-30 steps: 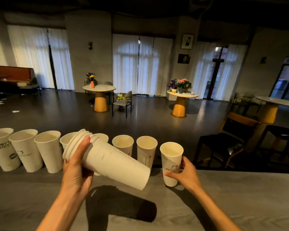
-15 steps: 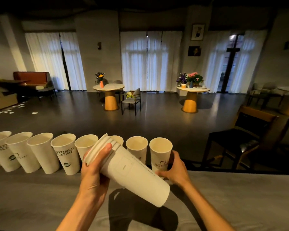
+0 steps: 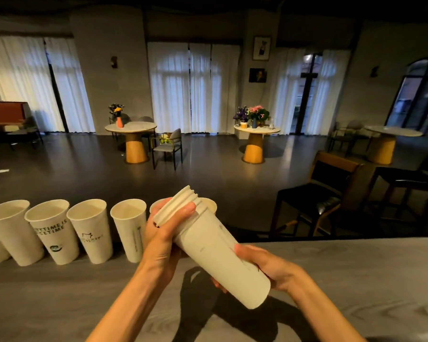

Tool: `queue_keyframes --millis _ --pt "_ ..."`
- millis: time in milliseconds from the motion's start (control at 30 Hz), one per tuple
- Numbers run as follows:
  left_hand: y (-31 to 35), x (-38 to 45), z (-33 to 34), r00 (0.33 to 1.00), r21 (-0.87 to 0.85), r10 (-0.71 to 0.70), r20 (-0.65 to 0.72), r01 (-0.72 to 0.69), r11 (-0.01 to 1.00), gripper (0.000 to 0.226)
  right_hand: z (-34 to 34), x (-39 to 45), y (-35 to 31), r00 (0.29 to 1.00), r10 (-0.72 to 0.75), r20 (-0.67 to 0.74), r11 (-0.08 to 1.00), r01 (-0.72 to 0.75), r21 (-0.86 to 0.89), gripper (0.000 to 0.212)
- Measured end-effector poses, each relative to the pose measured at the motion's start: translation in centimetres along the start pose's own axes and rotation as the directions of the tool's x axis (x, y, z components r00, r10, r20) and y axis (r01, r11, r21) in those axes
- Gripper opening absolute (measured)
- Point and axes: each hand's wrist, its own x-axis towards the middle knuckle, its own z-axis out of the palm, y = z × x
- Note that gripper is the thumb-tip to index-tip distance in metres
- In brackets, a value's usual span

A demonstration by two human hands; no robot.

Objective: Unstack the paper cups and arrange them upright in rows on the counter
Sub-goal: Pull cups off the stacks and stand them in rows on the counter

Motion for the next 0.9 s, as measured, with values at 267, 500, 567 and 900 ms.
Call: queue_keyframes --millis 267,500,567,900 --pt "2.9 1.4 -1.4 0.97 -0.189 0.092 -0.224 -0.136 0.973 0.085 -4.5 -0.7 3.5 0.868 -0.244 -0.433 0.826 -0.049 -0.562 0.084" --pt "4.3 1.3 -2.8 0.967 -0.343 -0.031 -0.251 -0.06 0.937 0.046 -6.5 4.1 5.7 0.683 -0.27 -0.679 0.915 -0.037 -0.401 0.104" --pt "4.3 1.1 -3.0 0.967 -0.341 -0.049 -0.251 -0.041 0.939 0.044 -6.9 5.5 5.7 0.66 -0.299 -0.689 0.915 -0.006 -0.403 0.098" --pt "2.9 0.8 -2.4 0.97 -0.08 0.093 -0.225 -0.113 0.99 0.085 -7.3 8.8 4.6 0.564 -0.323 -0.76 0.903 -0.058 -0.426 0.099"
